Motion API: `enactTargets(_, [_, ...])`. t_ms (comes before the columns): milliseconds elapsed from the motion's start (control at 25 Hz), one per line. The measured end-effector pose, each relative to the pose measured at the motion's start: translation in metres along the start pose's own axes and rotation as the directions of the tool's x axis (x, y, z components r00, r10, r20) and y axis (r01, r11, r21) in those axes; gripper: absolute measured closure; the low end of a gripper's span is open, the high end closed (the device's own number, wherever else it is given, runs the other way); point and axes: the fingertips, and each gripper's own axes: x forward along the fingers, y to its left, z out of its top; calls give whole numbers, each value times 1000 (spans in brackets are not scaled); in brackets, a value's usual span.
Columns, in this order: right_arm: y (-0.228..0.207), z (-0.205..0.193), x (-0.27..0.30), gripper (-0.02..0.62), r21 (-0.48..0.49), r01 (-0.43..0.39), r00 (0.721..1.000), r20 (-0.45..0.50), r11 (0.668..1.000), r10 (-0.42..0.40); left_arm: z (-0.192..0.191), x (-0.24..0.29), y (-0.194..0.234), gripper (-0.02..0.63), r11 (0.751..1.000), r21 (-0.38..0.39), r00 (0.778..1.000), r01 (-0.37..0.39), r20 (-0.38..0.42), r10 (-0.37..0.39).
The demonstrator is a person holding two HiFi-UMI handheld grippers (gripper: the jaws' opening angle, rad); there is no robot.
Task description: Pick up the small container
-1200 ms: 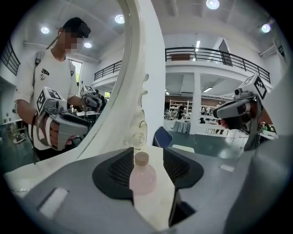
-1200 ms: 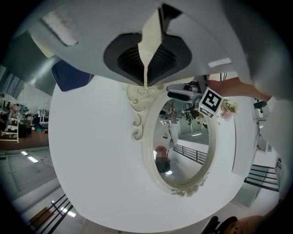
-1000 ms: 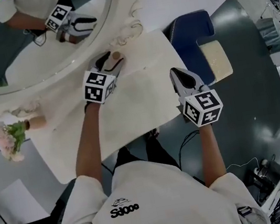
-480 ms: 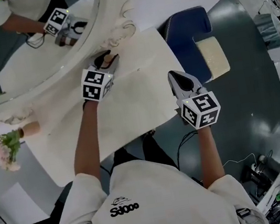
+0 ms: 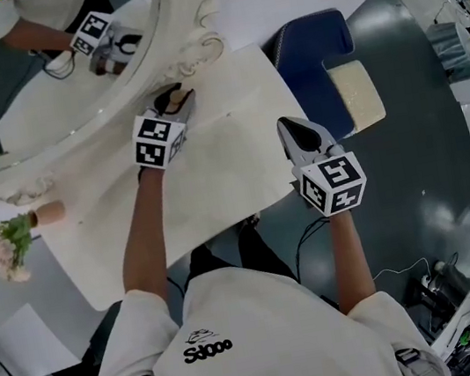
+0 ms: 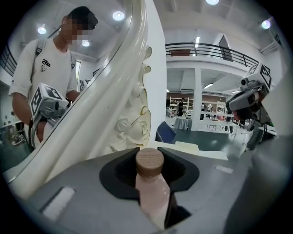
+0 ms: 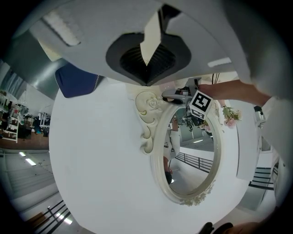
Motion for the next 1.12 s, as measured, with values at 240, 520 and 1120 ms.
enactTargets(240, [-1, 14, -9, 594, -25, -20, 999, 26, 999, 21, 10, -24, -8, 468, 1000, 7, 1000, -14, 13, 14])
enactTargets(520, [22, 48, -20, 594, -127, -59, 993, 92, 990, 70, 44, -84, -17, 468, 997, 28, 994, -76, 78, 74])
enactTargets(1120, [89, 104, -42, 594, -260, -92, 966, 210, 961, 149, 80, -214, -34, 468, 987, 2, 973, -160, 169, 157])
